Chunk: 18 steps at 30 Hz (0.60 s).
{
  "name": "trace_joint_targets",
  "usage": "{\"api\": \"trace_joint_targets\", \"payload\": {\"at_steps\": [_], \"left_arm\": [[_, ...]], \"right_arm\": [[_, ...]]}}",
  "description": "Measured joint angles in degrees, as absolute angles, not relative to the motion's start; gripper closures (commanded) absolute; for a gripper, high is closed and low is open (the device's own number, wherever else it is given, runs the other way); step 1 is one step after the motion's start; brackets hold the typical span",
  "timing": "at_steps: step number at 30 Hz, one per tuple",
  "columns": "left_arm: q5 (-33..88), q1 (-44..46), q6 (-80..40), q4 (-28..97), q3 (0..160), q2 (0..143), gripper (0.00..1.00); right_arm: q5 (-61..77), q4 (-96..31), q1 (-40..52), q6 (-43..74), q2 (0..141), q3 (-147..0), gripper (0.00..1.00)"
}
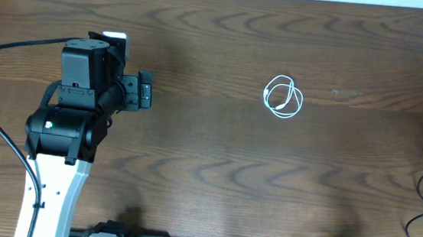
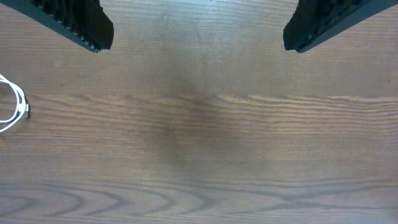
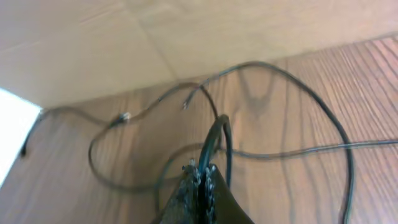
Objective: Untangle cables
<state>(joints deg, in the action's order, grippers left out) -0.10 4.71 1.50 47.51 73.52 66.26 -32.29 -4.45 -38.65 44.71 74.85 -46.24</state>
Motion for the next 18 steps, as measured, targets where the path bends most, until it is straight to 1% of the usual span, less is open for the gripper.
{"api": "trace_joint_targets", "payload": {"at_steps": [4, 7, 10, 14, 15, 16, 17, 18], "left_arm": [[-0.1, 4.7, 1.5, 47.5, 73.5, 66.3, 0.08], [-0.1, 4.7, 1.5, 47.5, 73.5, 66.3, 0.08], [-0.1, 4.7, 1.5, 47.5, 73.5, 66.3, 0.08], [-0.1, 4.7, 1.5, 47.5, 73.5, 66.3, 0.08], [-0.1, 4.7, 1.5, 47.5, 73.5, 66.3, 0.08], [-0.1, 4.7, 1.5, 47.5, 73.5, 66.3, 0.08], [-0.1, 4.7, 1.5, 47.5, 73.5, 66.3, 0.08], [-0.1, 4.7, 1.5, 47.5, 73.5, 66.3, 0.08]], "right_arm": [[-32.2, 6.3, -42.2, 44.3, 83.0, -46.3, 0.99], [-32.1, 14.8, -44.8, 41.8, 89.2, -46.3, 0.99], [-32.2, 19.7, -47.5, 38.7, 93.4, -46.3, 0.99], [-32.6, 21.7, -52.0, 36.1, 97.1, -46.3, 0.98], [-32.3, 21.6, -53.2, 35.6, 97.6, -46.3, 0.84], [-32.0, 21.7, -54.0, 35.4, 97.9, -46.3, 0.48], [-31.3, 21.7, -55.2, 35.1, 98.1, -46.3, 0.35], [-30.3, 22.0, -55.7, 34.9, 98.1, -46.3, 0.27]]}}
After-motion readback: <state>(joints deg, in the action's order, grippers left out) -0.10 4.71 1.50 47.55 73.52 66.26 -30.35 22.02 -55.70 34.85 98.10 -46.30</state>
